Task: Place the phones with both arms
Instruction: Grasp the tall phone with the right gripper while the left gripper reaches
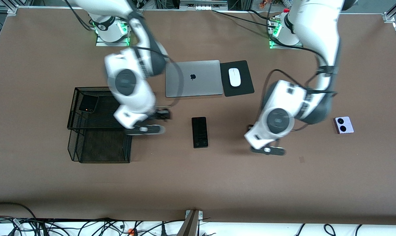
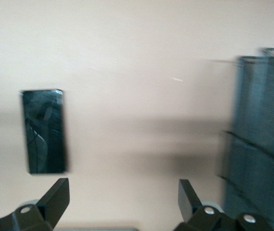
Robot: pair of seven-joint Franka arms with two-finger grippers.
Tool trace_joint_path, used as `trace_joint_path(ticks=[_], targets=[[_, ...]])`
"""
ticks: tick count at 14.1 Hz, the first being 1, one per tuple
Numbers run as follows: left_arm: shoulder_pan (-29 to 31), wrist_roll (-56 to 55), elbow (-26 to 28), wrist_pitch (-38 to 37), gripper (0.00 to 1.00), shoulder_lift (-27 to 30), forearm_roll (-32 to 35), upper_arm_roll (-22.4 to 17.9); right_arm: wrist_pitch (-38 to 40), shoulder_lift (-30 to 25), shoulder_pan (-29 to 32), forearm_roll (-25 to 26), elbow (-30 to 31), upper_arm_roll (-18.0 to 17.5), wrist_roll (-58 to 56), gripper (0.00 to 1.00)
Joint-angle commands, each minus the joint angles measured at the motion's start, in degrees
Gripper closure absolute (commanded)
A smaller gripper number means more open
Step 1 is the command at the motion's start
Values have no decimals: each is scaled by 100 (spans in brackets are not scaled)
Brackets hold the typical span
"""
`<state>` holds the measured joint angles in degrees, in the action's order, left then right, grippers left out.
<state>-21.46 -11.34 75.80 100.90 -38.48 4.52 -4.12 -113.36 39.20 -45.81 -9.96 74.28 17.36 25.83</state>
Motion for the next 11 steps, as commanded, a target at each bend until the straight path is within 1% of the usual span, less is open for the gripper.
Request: trace_joint_path(ticks=[1, 2, 4, 6, 9, 11], targets=[[491, 744, 733, 79, 0, 569, 426, 78, -412, 1158, -191, -138, -1205, 92, 378, 0], [702, 1043, 795, 88, 0, 639, 479, 78, -763, 1317, -278, -138, -1206, 66, 379, 0], [1133, 1859, 970, 106, 0, 841, 585, 78, -1396, 1615, -340, -95, -1206, -153, 458, 0], [1563, 2406, 1277, 446, 0, 1043, 673, 87, -1898, 1871, -437, -94, -1206, -163, 467, 0], [2161, 2417, 1936, 1246, 0, 1290, 656, 87, -2251, 2100, -569, -33, -1206, -154, 467, 0], [2645, 2417, 2113, 1476, 0, 1326, 577, 113, -2384, 2214, -622, 212, -1206, -163, 467, 0]])
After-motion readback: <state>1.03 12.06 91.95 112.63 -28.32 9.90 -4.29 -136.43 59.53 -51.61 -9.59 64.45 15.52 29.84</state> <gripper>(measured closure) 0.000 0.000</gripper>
